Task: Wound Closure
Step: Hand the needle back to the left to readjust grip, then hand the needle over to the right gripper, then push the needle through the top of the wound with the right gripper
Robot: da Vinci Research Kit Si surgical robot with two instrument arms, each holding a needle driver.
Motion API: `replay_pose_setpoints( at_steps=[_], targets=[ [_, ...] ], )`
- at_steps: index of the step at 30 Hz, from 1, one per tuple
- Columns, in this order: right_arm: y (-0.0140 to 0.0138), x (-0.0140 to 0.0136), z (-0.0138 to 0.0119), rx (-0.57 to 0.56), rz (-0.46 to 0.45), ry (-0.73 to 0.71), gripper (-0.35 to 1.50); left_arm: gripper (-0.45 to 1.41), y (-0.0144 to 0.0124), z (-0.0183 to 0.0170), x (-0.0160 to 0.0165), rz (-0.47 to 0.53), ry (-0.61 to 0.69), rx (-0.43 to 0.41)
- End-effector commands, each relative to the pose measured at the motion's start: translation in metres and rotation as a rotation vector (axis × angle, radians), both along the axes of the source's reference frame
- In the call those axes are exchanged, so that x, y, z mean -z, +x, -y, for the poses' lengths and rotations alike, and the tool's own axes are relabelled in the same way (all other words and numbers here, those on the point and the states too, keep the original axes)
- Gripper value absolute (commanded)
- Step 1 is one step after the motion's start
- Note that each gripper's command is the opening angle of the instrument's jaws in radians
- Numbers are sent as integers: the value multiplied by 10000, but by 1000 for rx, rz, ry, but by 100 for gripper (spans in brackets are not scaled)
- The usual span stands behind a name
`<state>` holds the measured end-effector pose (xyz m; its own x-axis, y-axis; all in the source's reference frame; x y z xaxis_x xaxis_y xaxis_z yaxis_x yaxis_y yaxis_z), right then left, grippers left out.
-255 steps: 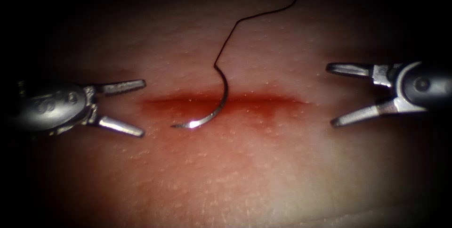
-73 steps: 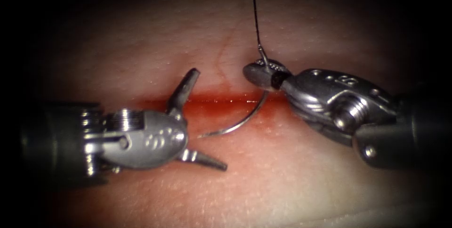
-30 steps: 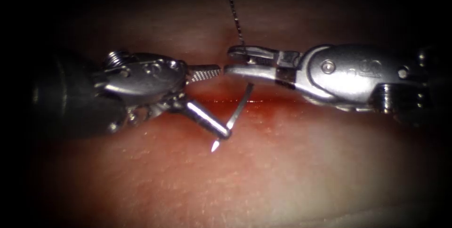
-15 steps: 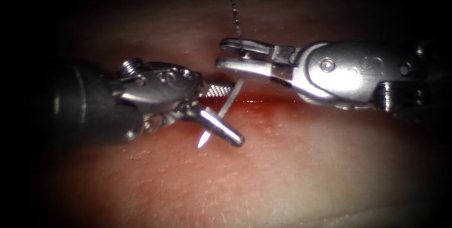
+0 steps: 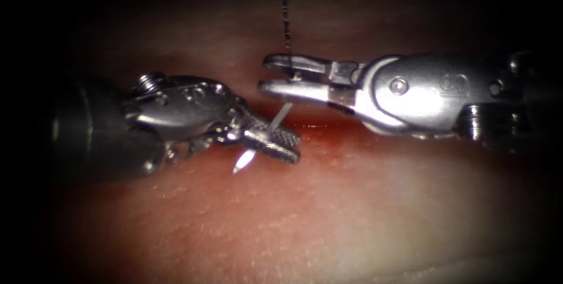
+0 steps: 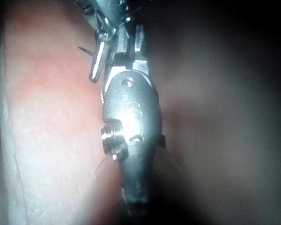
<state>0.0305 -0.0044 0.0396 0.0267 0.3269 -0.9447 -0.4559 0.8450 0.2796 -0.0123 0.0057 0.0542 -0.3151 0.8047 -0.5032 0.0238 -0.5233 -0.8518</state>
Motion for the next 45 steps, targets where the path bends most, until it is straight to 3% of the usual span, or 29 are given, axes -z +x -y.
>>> replay_pose_setpoints(
  at_steps=[1,2,4,7,14,17,23,26,28,30,41,43,45],
  targets=[
    [6,-4,-2,-16,-2,22,34,-45,-5,-2,-5,-8,3,28],
    [6,-4,-3,-23,-7,40,71,-45,-5,-3,-5,-13,6,39],
    [7,-4,-5,-46,-5,76,106,-45,-4,-3,-4,-23,10,70],
    [8,-3,-4,-80,13,102,115,-45,-3,-4,-3,-29,9,104],
    [10,-3,-3,-152,64,119,111,-45,-2,-2,-1,-20,0,186],
    [11,0,1,-188,102,120,91,-45,-4,0,1,-25,-7,264],
    [16,3,6,-218,115,82,79,-45,-4,2,3,-23,-7,308],
    [22,3,12,-238,143,65,59,-45,-6,3,4,-22,-2,327],
    [25,0,17,-260,165,60,24,-45,-7,4,5,-17,-8,342],
    [25,-2,19,-279,182,55,14,-45,-7,5,5,-18,-14,341],
    [25,-7,21,-303,218,52,14,-45,-9,8,8,-18,-50,349],
    [26,-7,21,-302,219,53,9,-45,-9,8,8,-18,-55,348],
    [26,-7,22,-297,219,54,-8,-45,-9,9,8,-18,-61,347]
  ],
)
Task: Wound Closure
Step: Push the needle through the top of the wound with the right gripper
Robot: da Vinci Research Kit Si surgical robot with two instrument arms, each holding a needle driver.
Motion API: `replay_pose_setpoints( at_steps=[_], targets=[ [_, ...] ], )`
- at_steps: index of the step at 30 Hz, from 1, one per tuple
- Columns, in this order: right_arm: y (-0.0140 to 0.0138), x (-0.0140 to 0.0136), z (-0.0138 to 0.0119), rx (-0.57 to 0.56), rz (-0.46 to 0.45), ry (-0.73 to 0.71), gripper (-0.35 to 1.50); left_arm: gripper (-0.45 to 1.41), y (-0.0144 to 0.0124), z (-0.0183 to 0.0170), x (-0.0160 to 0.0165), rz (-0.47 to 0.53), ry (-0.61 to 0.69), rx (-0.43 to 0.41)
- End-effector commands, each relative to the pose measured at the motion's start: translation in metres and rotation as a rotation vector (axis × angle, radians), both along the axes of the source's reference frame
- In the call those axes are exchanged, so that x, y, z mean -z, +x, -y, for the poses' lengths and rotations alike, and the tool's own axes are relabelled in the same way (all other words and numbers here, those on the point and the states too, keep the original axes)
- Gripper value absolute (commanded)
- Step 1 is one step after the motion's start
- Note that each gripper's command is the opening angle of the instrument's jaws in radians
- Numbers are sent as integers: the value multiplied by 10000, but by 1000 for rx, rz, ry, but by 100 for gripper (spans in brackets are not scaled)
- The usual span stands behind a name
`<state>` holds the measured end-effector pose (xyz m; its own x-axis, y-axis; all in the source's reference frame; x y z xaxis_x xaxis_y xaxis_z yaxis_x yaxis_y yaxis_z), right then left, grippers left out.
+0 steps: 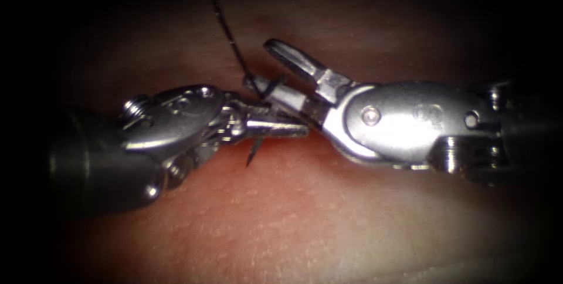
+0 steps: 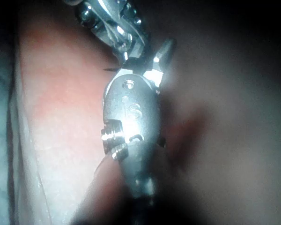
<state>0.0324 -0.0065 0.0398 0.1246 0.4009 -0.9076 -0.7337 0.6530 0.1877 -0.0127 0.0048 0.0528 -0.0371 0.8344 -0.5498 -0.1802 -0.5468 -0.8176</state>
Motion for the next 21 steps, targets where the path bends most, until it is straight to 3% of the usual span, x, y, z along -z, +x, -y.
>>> replay_pose_setpoints(
  at_steps=[1,2,10,15,16,21],
  targets=[
    [6,-5,1,3,-5,-2,-22,-45,-5,-1,-6,1,-1,-1],
    [6,-4,3,10,-5,1,-35,-45,-4,-1,-6,0,-12,-4],
    [5,-4,4,37,18,-10,-35,-45,1,1,-4,-18,-13,7],
    [1,-5,3,50,16,-13,-35,98,9,-3,-3,-69,-6,42],
    [0,-6,2,65,8,-13,-35,118,11,-4,-2,-96,-3,61],
    [-12,-9,-3,92,5,45,-35,121,25,-3,1,-127,7,76]
  ],
)
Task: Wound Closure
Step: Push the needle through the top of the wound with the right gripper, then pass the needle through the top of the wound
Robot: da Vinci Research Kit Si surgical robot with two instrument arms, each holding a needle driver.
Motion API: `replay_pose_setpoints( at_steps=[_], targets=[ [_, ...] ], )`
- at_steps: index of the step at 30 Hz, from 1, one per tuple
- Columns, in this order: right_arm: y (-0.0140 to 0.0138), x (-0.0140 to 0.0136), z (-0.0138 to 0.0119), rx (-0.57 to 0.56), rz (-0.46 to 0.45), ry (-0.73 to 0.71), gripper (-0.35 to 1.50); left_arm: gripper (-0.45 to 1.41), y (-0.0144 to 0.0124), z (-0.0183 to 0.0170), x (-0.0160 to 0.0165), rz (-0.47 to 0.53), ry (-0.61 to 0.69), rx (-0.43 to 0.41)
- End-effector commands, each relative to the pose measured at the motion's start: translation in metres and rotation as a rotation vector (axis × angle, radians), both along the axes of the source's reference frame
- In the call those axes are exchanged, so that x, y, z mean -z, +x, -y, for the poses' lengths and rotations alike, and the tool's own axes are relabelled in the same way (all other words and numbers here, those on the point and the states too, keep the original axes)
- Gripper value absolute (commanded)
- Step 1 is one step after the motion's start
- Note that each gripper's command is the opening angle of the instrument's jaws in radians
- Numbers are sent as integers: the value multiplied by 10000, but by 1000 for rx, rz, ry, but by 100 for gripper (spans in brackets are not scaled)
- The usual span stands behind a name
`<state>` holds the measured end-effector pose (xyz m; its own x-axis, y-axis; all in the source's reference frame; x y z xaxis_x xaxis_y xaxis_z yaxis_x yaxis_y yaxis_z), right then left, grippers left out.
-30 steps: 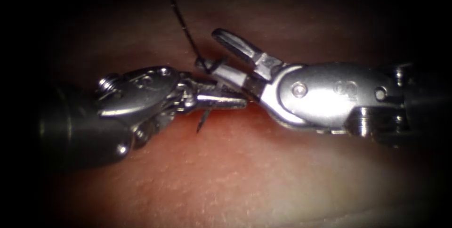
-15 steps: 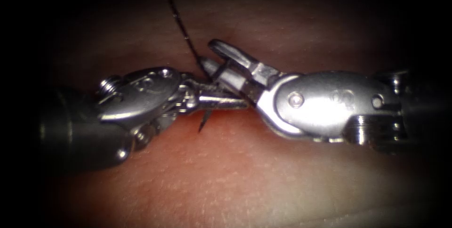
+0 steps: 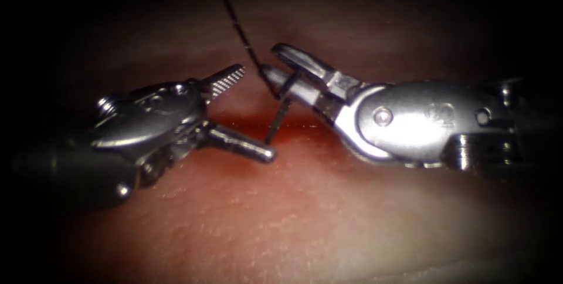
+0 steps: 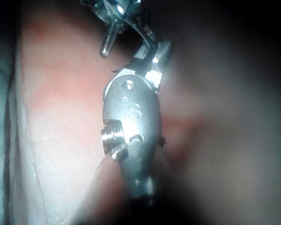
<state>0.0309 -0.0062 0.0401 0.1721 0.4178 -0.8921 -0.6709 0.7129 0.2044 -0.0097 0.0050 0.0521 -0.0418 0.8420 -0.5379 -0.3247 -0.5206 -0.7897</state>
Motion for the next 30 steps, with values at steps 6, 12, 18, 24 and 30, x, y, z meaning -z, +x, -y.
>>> replay_pose_setpoints(
  at_steps=[6,12,18,24,30],
  targets=[
    [-14,-12,-7,11,-117,173,-35,121,10,11,-2,-2,-3,-11],
    [-36,-22,-8,35,-120,313,-35,111,21,35,-9,-65,-241,-164],
    [-45,-27,-6,46,-112,381,-35,94,23,36,-23,-28,-395,-249],
    [-49,-52,0,38,-120,436,-35,29,28,27,-29,18,-395,-271],
    [-50,-81,8,37,-140,490,-35,-1,30,17,-31,31,-392,-273]
  ],
)
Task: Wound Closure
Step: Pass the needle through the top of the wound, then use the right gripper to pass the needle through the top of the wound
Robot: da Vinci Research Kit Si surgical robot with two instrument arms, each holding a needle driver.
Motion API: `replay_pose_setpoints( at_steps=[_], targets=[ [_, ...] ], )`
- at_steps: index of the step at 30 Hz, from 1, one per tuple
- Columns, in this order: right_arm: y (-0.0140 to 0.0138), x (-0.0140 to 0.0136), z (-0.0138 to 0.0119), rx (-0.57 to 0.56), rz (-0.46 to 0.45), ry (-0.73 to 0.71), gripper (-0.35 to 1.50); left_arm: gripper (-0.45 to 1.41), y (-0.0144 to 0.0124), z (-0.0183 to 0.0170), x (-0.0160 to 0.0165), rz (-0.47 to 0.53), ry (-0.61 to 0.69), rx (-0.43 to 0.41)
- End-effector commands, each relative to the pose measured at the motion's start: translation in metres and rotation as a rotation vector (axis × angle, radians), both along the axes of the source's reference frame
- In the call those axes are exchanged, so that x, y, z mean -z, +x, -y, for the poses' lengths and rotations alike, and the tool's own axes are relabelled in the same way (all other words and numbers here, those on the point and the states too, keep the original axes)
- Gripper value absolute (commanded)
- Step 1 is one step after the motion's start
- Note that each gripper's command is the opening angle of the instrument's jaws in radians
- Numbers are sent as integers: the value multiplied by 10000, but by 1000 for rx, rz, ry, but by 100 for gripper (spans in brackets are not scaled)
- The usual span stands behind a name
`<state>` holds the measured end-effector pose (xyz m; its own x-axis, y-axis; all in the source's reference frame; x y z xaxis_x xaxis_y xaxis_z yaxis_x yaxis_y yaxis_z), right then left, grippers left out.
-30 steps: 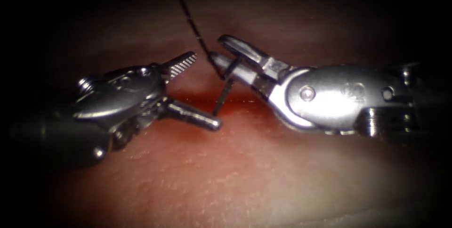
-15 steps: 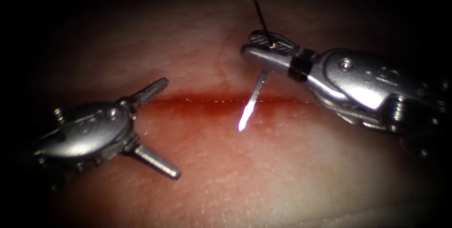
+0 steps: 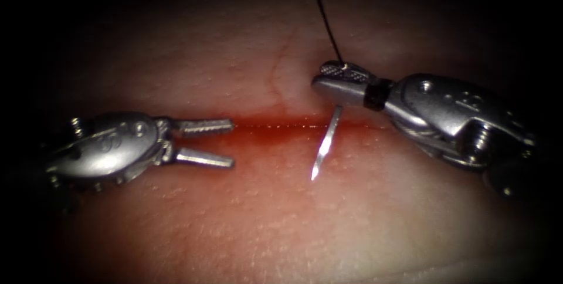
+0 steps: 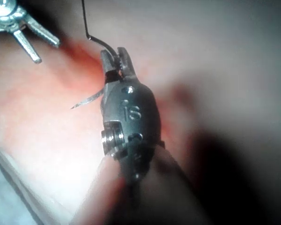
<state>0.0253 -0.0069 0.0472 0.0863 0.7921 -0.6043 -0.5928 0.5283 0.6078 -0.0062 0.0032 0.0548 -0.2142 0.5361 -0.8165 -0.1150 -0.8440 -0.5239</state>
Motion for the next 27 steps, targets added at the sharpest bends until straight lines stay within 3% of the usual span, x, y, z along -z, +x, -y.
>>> replay_pose_setpoints(
  at_steps=[1,16,21,27],
  targets=[
    [5,-14,4,11,-11,-10,-35,-1,-3,-4,-4,5,1,2],
    [16,-31,10,35,-46,-14,-35,10,13,4,-22,-27,-38,15],
    [32,-44,-30,74,-57,-50,-35,5,13,20,-49,-63,-28,12],
    [62,-58,-49,131,-75,-118,-35,2,7,33,-74,-166,-48,18]
  ],
)
